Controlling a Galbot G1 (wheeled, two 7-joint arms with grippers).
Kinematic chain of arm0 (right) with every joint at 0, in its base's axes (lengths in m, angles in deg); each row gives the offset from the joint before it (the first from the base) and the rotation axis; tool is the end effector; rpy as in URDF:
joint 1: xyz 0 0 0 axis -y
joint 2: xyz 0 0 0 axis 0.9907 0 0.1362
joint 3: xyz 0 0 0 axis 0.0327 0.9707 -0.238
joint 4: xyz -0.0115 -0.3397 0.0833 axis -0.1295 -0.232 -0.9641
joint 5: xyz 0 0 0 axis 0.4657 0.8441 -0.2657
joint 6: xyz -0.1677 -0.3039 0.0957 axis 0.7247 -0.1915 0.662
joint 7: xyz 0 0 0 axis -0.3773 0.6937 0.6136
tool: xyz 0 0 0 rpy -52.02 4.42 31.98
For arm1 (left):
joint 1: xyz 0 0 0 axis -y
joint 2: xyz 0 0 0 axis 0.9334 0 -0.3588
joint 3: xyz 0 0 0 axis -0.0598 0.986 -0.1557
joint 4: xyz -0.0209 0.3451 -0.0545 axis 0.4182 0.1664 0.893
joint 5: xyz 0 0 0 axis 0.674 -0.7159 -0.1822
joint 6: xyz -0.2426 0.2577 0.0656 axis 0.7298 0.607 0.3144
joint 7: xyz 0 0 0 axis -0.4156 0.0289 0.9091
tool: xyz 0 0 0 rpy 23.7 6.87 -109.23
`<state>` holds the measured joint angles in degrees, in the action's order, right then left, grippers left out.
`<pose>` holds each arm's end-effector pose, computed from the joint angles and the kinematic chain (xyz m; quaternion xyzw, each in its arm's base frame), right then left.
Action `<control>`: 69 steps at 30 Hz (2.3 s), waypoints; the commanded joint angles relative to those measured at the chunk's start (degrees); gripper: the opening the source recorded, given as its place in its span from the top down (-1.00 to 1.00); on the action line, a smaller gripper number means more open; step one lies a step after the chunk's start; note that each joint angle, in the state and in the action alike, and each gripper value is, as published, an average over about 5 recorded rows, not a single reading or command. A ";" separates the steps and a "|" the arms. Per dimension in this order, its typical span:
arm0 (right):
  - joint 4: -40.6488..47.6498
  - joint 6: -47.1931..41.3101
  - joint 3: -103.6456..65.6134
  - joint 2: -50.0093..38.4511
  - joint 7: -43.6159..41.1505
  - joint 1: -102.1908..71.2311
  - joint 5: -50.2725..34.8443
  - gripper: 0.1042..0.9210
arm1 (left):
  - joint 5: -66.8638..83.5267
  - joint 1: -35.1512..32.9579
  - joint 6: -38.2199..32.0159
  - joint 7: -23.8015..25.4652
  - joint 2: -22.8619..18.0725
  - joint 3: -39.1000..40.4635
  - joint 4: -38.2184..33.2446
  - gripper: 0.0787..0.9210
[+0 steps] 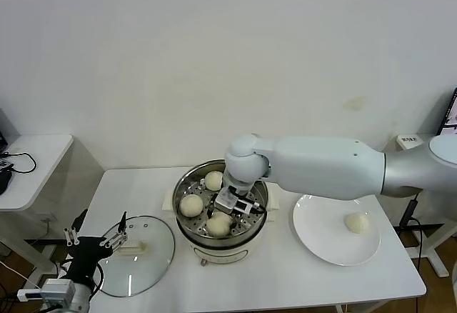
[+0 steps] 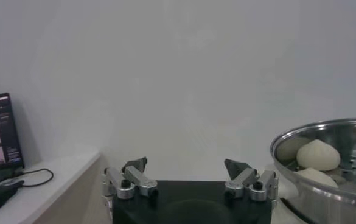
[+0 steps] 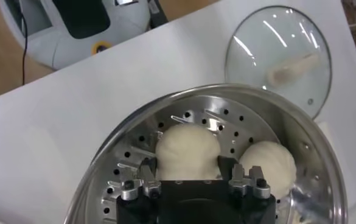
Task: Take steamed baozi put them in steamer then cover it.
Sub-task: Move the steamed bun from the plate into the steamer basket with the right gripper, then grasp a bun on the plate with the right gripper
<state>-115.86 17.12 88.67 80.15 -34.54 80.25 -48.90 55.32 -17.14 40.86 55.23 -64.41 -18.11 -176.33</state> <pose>0.4596 0.1785 -0.1008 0.7002 -0.2245 0.6760 0.0482 0.1501 0.0923 -0.2275 0.0336 -0.9917 -0.1094 0.0590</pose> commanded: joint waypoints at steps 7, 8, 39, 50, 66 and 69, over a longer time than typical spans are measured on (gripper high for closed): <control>-0.41 1.31 -2.07 -1.81 -0.92 2.38 -0.41 -0.76 | -0.05 0.06 0.05 0.09 0.31 -0.09 0.15 -0.77; -0.42 0.84 -2.78 -2.31 -1.05 2.83 -0.77 -0.76 | -0.08 0.06 0.04 0.10 0.38 -0.10 0.17 -0.77; -3.09 -17.37 -39.38 -48.94 -1.64 -32.58 9.69 -0.76 | -0.34 1.73 0.40 0.09 3.00 2.87 0.86 -0.77; 6.97 -16.40 -50.92 -43.22 -0.47 -48.70 16.71 -0.76 | -0.64 1.34 0.90 0.06 3.43 2.63 0.35 -0.77; 18.41 -16.04 -50.08 -33.77 0.68 -47.88 20.62 -0.76 | -0.82 1.18 1.17 0.10 3.08 2.55 0.63 -0.77; 19.76 -16.02 -49.78 -32.37 0.88 -47.62 21.29 -0.76 | -0.74 1.23 1.19 0.12 3.16 2.39 0.81 -0.77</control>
<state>-102.27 1.04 40.97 43.35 -34.20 35.57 -30.09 54.52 -15.94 42.03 55.32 -61.31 -15.69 -175.61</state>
